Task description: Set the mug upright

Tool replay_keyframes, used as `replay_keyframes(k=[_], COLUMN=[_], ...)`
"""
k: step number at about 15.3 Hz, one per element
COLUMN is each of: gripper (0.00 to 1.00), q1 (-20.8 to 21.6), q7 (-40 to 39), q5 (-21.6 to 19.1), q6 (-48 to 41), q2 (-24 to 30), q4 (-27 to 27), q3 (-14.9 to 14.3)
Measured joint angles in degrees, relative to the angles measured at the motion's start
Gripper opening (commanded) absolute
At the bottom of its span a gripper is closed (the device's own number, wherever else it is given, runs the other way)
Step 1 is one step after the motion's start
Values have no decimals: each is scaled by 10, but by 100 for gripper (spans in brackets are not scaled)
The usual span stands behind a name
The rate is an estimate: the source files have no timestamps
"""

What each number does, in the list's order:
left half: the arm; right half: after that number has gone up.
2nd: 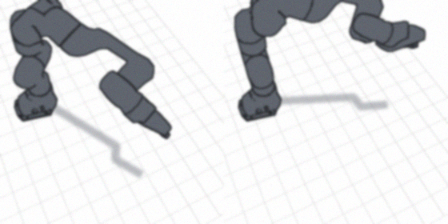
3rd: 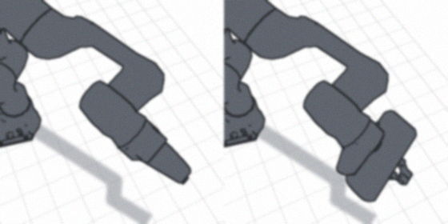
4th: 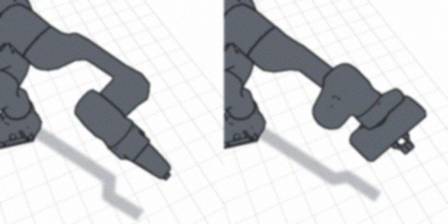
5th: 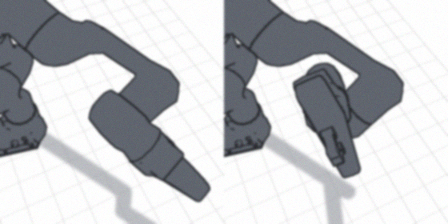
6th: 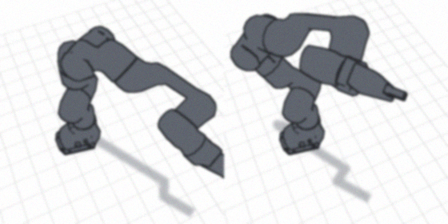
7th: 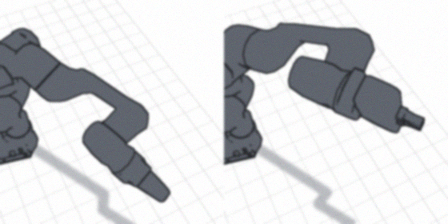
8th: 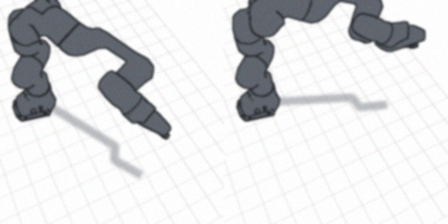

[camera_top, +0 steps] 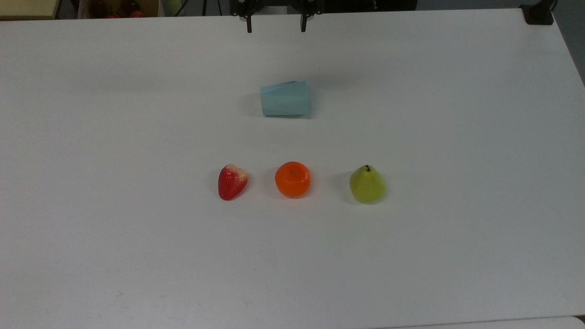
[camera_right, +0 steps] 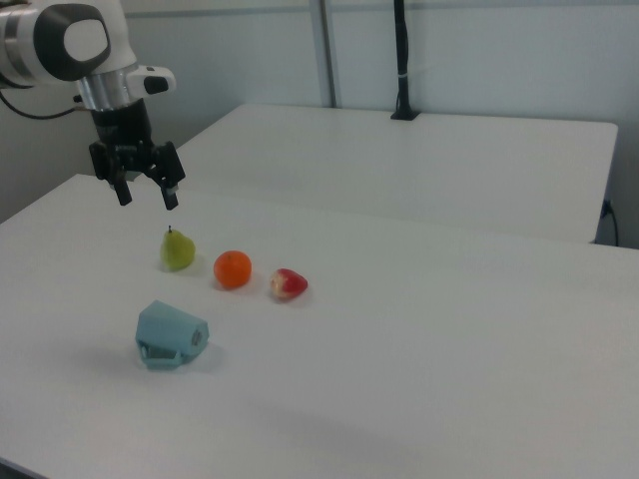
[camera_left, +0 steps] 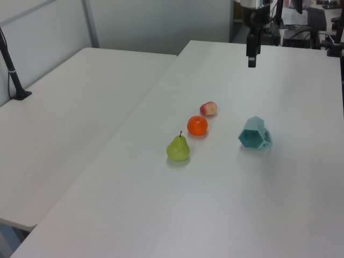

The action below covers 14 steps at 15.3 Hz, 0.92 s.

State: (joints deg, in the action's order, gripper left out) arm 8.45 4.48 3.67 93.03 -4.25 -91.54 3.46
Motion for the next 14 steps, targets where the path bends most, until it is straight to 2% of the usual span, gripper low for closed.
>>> replay_keyframes(k=[4, 9, 14], gripper=[100, 100, 100], q1=[41, 88, 141], q7=[53, 154, 256], q5=[78, 169, 252], q6=[-11, -15, -40], q2=[-4, -29, -79], q4=[-27, -58, -70], q3=[13, 51, 58])
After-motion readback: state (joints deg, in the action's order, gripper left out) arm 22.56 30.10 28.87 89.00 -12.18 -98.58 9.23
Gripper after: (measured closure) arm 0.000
